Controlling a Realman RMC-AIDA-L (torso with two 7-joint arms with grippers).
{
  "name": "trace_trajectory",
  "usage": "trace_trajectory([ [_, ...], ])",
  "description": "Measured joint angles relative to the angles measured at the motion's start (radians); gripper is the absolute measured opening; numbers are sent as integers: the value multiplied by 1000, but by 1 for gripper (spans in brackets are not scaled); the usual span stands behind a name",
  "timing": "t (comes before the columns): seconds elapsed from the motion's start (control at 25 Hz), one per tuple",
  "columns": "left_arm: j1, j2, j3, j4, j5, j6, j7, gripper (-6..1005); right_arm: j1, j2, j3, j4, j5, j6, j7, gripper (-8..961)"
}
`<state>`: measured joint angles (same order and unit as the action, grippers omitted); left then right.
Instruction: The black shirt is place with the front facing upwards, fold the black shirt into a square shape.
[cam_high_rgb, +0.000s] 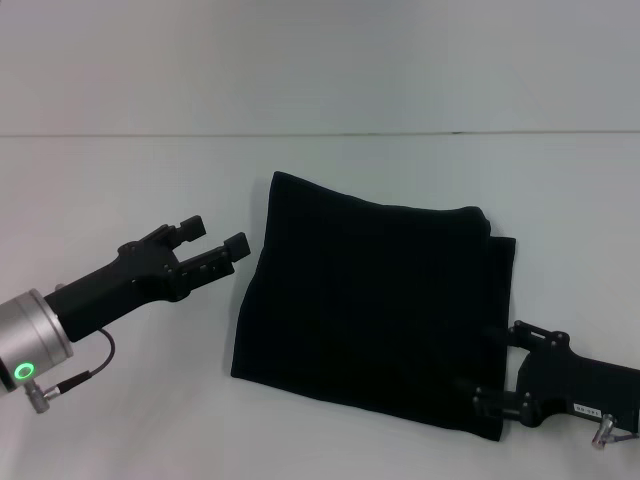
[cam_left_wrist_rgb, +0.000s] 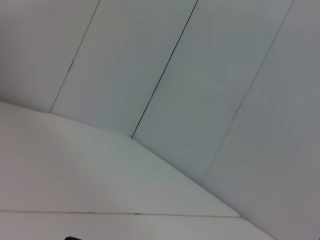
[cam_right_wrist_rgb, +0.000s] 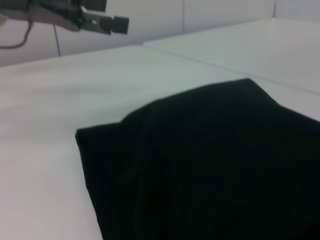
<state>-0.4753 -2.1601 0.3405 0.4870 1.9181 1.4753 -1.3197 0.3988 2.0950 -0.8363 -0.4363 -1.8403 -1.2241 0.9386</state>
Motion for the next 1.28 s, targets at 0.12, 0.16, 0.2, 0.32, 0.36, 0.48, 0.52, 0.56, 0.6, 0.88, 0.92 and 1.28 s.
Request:
trace_trajectory([
  [0.12, -2, -1, 0, -1, 0, -4, -13, 951, 0, 1, -1, 12, 0, 26, -6, 860],
  [0.16, -3, -1, 0, -1, 0, -5, -17, 951, 0, 1, -1, 13, 1, 32, -6, 860],
  [0.2, -5, -1, 0, -1, 0, -8, -23, 951, 0, 2, -1, 14, 3, 38, -7, 860],
  [0.32, -13, -1, 1, -1, 0, -38, -75, 951, 0, 2, 7, 14, 6, 42, -7, 860],
  [0.36, -21, -1, 5, -1, 1, -60, -121, 950, -1, 2, 15, 14, 8, 37, -7, 860],
  [0.48, -53, 12, 28, -1, 13, -105, -274, 950, -14, -1, 58, 7, 18, -12, -9, 860],
  [0.52, -69, 21, 43, 1, 25, -117, -348, 950, -23, -2, 74, 3, 19, -36, -12, 860],
  [0.56, -88, 30, 58, 4, 38, -128, -414, 950, -34, -4, 92, -1, 20, -66, -21, 860],
  [0.6, -108, 39, 73, 7, 57, -139, -488, 950, -44, -5, 106, -2, 20, -88, -30, 860],
  [0.88, -264, 96, 173, 5, 283, -273, -952, 949, -122, -6, 138, -7, 13, -247, -133, 860],
  [0.92, -285, 98, 208, 3, 328, -303, -1016, 949, -131, -6, 138, -7, 13, -259, -138, 860],
  [1.28, -305, 77, 289, 0, 353, -434, -1050, 940, -167, -3, 130, 8, 2, -296, -176, 860],
])
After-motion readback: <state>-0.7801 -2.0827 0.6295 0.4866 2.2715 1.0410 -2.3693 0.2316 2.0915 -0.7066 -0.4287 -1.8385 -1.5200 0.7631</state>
